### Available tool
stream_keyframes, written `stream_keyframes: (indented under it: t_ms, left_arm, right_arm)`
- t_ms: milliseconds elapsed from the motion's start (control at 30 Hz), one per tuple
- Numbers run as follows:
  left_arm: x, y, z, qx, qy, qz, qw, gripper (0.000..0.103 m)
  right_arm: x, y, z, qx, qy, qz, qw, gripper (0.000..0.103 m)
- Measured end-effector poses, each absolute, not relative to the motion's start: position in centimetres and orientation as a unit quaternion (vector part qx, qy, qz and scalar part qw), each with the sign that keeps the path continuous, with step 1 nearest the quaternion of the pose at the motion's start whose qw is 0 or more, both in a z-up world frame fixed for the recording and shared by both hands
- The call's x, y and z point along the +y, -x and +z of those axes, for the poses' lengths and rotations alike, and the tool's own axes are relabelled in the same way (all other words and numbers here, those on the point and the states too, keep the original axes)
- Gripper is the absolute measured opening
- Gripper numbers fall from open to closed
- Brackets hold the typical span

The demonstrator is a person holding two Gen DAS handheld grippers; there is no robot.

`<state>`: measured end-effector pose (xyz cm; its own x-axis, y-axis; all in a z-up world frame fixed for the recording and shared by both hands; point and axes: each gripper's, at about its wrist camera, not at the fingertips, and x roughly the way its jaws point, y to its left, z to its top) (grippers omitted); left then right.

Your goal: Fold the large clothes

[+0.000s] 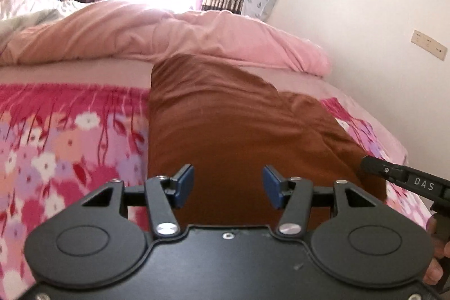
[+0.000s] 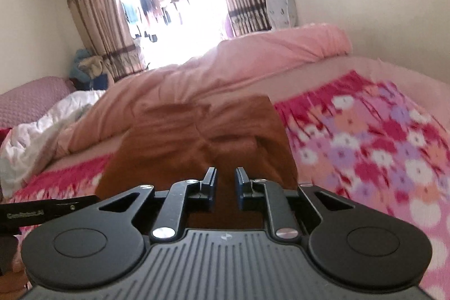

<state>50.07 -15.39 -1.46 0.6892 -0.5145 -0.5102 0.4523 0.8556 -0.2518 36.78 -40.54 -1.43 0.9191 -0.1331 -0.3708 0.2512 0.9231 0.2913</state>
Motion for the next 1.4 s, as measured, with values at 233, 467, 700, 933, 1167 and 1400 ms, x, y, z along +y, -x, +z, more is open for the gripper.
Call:
stream_keyframes:
  t_ms: [233,467,700,933,1167,1400]
  left_arm:
    - [-17.4,-52.8,-3.9,0.315,0.028,-0.245,0.917,0.058]
    - [-16.4,-53.2,-4.2,0.317,0.046,-0.246,0.915,0.063]
    - [-10.6,-55.4,-2.2,0.314,0.118,-0.226,0.914,0.064]
    - [-5.7,-60.0,-6.7,0.406,0.248,-0.258,0.841,0.066]
    - [-5.4,-61.9,-9.9,0.424,0.305,-0.313,0.793,0.074]
    - [-5.5,-64.9,-11.6,0.437,0.353,-0.348,0.751,0.083]
  right_arm:
    - [-42.1,-41.0,-3.3,0.200,-0.165,-0.127,0.957,0.019]
    - [-42.5,-41.3,-4.6,0.205,-0.168,-0.116,0.957,0.018]
    - [-43.6,-38.5,-1.1,0.125,-0.137,-0.072,0.980,0.084]
    - [-50.1,-40.9,-2.3,0.163,-0.234,-0.040,0.958,0.085]
    - [-55.9,-42.9,-8.7,0.206,-0.428,0.056,0.878,0.085]
    - [-57.1,-44.7,-11.9,0.204,-0.491,0.120,0.838,0.088]
